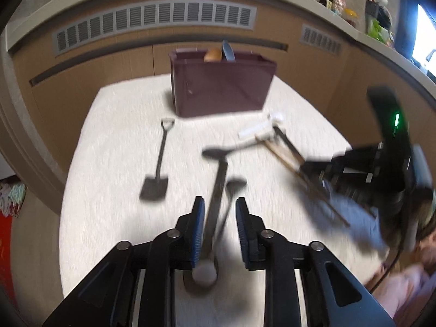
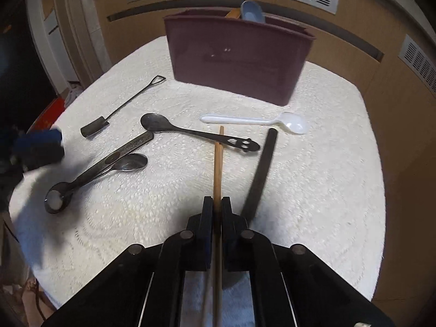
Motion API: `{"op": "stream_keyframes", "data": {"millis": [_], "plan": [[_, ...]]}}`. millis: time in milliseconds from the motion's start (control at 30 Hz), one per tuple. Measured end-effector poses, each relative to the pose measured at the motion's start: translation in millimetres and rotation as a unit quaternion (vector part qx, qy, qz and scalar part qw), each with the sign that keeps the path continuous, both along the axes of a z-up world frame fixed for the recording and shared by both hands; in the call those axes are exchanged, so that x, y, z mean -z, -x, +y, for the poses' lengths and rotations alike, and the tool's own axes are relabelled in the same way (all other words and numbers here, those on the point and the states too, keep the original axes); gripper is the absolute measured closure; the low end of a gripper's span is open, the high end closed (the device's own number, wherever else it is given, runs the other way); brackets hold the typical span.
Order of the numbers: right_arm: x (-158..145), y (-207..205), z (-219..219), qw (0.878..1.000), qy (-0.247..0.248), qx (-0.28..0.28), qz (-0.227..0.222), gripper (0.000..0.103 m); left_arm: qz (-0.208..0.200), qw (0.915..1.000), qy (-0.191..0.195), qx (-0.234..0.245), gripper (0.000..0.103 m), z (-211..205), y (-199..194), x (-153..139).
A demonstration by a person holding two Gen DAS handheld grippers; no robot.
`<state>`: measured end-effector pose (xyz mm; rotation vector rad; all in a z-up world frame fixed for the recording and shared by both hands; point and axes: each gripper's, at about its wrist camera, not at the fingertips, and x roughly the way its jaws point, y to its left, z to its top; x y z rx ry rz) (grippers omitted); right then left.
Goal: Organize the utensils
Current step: 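Lift the ball-handled spoon and chopstick up over the maroon caddy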
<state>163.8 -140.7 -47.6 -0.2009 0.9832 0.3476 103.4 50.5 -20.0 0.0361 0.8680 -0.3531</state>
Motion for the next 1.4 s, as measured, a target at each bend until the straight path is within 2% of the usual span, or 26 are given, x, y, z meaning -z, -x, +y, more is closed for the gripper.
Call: {"op": "stream_keyframes", "data": {"millis": [67,167,333,400,467,633,733,767,900,1067,1167,1400], "plan": [[-7,6,-12,1.000,-0.018,0.010,-0.002,0.099,-0.002,0.9999,-0.009,-0.008,0.066,5,16,9],[-16,14,-25,0.999,-0.033,0.021,-0.015,0.099,0.005,0.9997,-0.015,-0.017,0.066,9,33,22],[-27,19,-30,0.998,-0.047,0.024,-0.032,0.099,0.011,0.9984,-0.030,-0.047,0.066,11,30,33],[-29,22,-30,0.998,-0.050,0.024,-0.037,0.099,0.013,0.9978,-0.034,-0.056,0.069,11,26,37],[-32,23,-31,0.997,-0.055,0.023,-0.040,0.099,0.010,0.9975,-0.040,-0.057,0.077,10,25,39],[-31,27,-34,0.997,-0.056,0.022,-0.048,0.099,-0.033,0.9975,-0.026,-0.058,0.079,9,28,12],[-26,24,-32,0.998,-0.058,0.005,-0.033,0.098,-0.069,0.9959,-0.019,-0.056,0.079,6,25,-10],[-23,23,-29,0.998,-0.059,-0.005,-0.028,0.095,-0.076,0.9953,-0.018,-0.056,0.079,5,23,-14],[-7,8,-10,0.999,-0.044,-0.022,-0.006,0.094,-0.095,0.9940,-0.011,-0.052,0.079,0,15,-27],[14,-21,9,1.000,-0.014,-0.011,0.021,0.094,-0.104,0.9933,-0.003,-0.050,0.079,-2,8,-34],[12,-17,16,1.000,0.007,-0.016,0.006,0.097,-0.105,0.9931,0.009,-0.052,0.079,-2,6,-38],[-29,9,-15,0.997,-0.062,0.009,-0.034,0.098,-0.121,0.9914,0.023,-0.046,0.081,-8,9,-54]]}}
